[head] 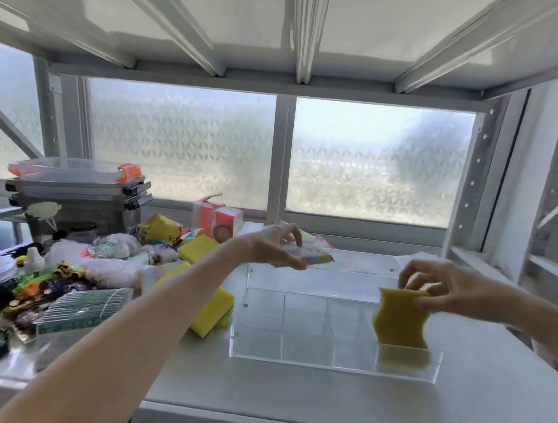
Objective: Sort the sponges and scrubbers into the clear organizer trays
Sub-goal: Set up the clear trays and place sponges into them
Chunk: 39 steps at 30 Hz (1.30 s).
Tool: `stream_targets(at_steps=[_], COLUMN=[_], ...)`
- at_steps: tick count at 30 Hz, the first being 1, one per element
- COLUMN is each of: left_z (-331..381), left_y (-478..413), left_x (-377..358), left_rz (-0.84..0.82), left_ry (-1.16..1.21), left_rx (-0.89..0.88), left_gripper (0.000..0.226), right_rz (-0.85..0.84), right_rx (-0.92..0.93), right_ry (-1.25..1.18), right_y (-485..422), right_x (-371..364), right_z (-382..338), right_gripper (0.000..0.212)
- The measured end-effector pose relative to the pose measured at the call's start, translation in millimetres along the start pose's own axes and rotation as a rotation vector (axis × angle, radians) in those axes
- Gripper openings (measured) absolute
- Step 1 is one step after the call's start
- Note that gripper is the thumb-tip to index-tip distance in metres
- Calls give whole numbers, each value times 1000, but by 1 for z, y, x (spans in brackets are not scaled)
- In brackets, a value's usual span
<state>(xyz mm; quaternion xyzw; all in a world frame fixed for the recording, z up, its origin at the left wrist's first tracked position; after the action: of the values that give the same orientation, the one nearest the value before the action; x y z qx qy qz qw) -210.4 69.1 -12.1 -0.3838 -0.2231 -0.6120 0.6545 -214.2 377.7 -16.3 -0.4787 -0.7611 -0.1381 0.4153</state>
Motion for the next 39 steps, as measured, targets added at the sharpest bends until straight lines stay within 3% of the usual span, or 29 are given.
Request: stream_targets(at_steps=[4, 7, 11, 14, 16, 19, 21, 22, 25, 28, 30, 31, 35, 39], left_z=[1, 6, -1, -39, -73, -114, -135, -140, -146, -154, -172, -174, -130, -64], left_y=[-6, -5, 21, 50, 67, 84, 88, 88, 84, 85, 79, 79, 84, 66], left_x=[-3, 5, 54, 91, 103, 107, 101, 98, 92, 96, 102, 107, 141, 164], left_rz=[-52, -102, 51, 68, 20, -22, -63, -84, -75, -71, -29, 5, 207, 487], left_ry=[-123, -311, -201, -301, -458, -591, -606, -586, -519, -402, -345, -356, -208, 85], left_rx=[-80, -132, -118, -10, 118, 280, 320, 326, 343, 367, 360, 356, 240, 117], left_gripper=[35, 39, 42, 44, 48, 51, 38, 32, 43, 46, 72, 71, 27, 18], right_rz=[157, 219, 381, 279, 156, 3, -44, -44, 9, 31, 62, 94, 243, 301], right_rx=[109, 133, 279, 374, 429, 432, 384, 365, 355, 381, 405, 411, 335, 174], right_ry=[266, 445, 292, 75, 20, 147, 318, 378, 448, 363, 251, 192, 43, 150], right_y=[0, 1, -8, -35, -56, -76, -83, -86, -89, -86, -81, -79, -73, -71], right_x=[-15, -9, -6, -47, -94, -174, -216, -229, -241, -228, -202, -182, -78, 8], right_z=[7, -6, -68, -122, -152, -181, -186, -185, -183, -183, -184, -183, -150, -78], right_gripper=[15, 22, 29, 22, 29, 60, 76, 78, 72, 77, 83, 83, 63, 46])
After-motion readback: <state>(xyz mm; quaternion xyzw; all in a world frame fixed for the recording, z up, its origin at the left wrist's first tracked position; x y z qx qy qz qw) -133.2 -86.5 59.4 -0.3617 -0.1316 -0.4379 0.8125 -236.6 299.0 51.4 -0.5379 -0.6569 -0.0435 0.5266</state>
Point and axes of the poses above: each hand's wrist, its own y-axis away from the middle knuckle, its own x-axis out of the back of the hand, z = x × y, the point moved 3 cm from there along -y, towards the middle knuckle, and after that the axes turned 10 degrees about z, right-handed, at the moved point
